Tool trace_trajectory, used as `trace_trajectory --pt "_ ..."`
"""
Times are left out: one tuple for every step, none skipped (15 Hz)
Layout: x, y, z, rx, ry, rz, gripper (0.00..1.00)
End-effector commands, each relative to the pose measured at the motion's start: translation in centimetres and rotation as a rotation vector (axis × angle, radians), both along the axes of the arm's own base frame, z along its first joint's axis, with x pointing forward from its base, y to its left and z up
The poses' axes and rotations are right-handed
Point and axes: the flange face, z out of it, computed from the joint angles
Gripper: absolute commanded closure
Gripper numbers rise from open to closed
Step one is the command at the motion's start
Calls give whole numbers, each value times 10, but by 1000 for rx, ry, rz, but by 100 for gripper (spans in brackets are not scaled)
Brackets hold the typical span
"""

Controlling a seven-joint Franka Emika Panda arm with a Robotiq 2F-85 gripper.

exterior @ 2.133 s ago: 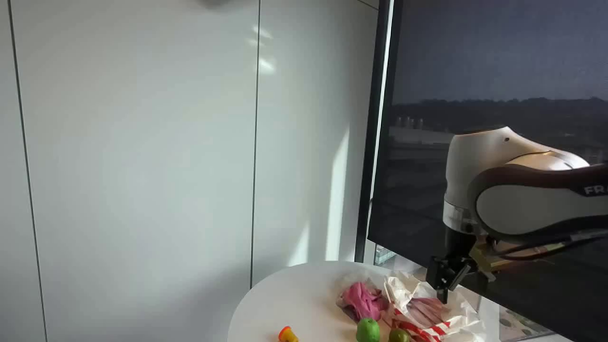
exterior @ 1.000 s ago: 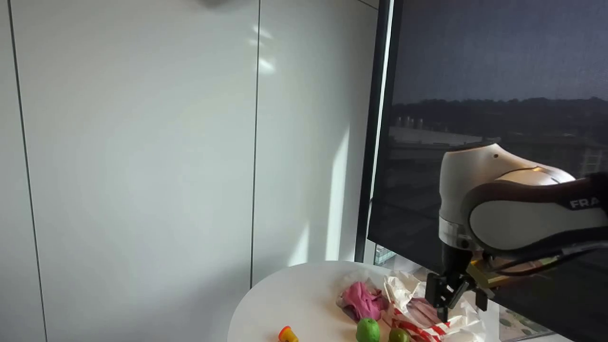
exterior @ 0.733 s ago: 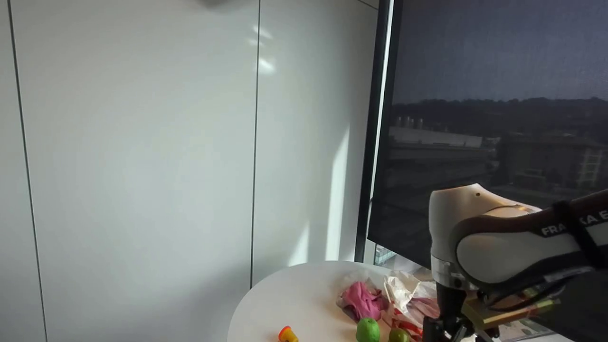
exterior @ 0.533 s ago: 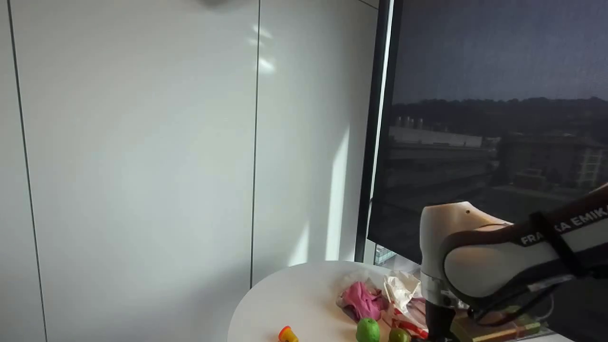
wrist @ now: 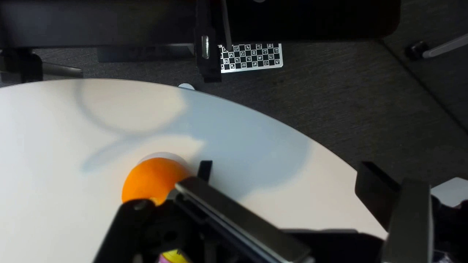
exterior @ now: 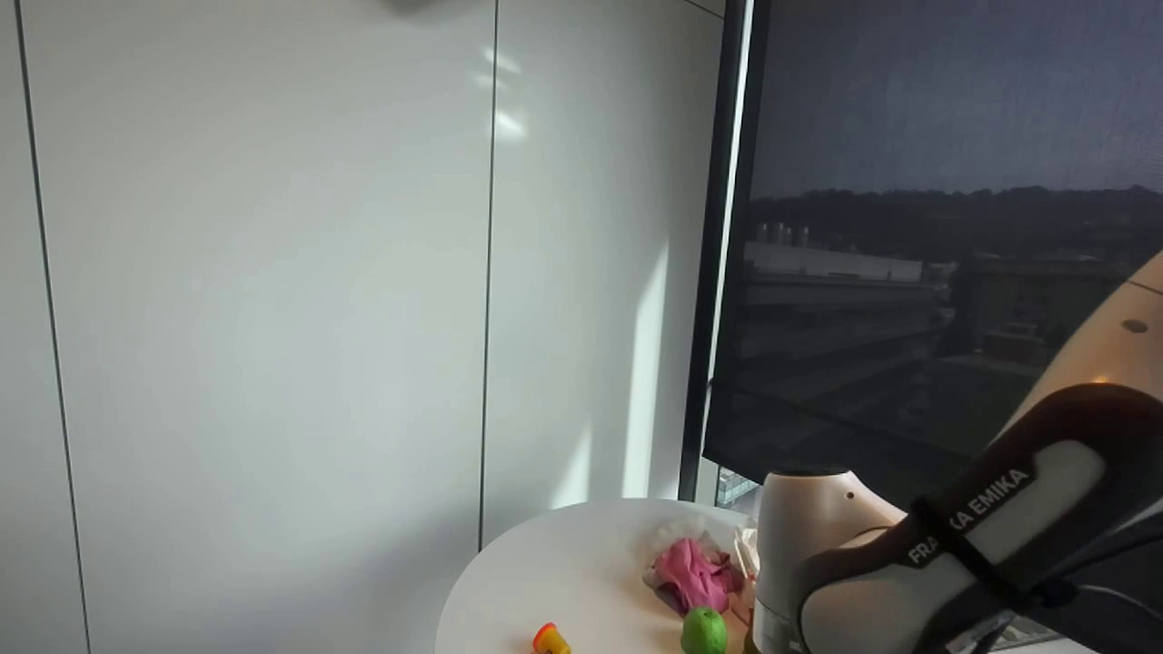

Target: Put the orange, avocado, apple and two yellow containers in the plastic bag.

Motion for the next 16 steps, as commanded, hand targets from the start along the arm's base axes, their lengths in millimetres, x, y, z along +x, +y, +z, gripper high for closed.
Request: trace_trajectory --pt "1 0 -48 -65 -26 38 0" --pt "-1 1 -52 -91 -41 52 0" --pt "-1 0 -50 -132 -58 54 0" --pt "-2 -3 -49 -176 -69 62 0" --pt "-1 -7 -52 -212 -82 62 0" --pt "1 -13 -55 -245 -102 60 0" --pt "1 -18 -59 -272 -123 51 0" --pt "1 -26 -69 -285 -131 42 0" --pt "0 -33 -79 -302 -138 33 0" --pt "-2 -41 -86 -321 -146 21 0" --pt "-4 -47 -93 -337 -145 14 0" --pt "-6 -51 -98 -336 -134 17 0" --pt "-3 -45 -87 -344 -136 33 0" --pt "-4 -50 -94 -351 -125 29 0" --pt "-5 -52 -98 -352 -116 25 0" --pt "-6 -52 -100 -351 -111 24 0"
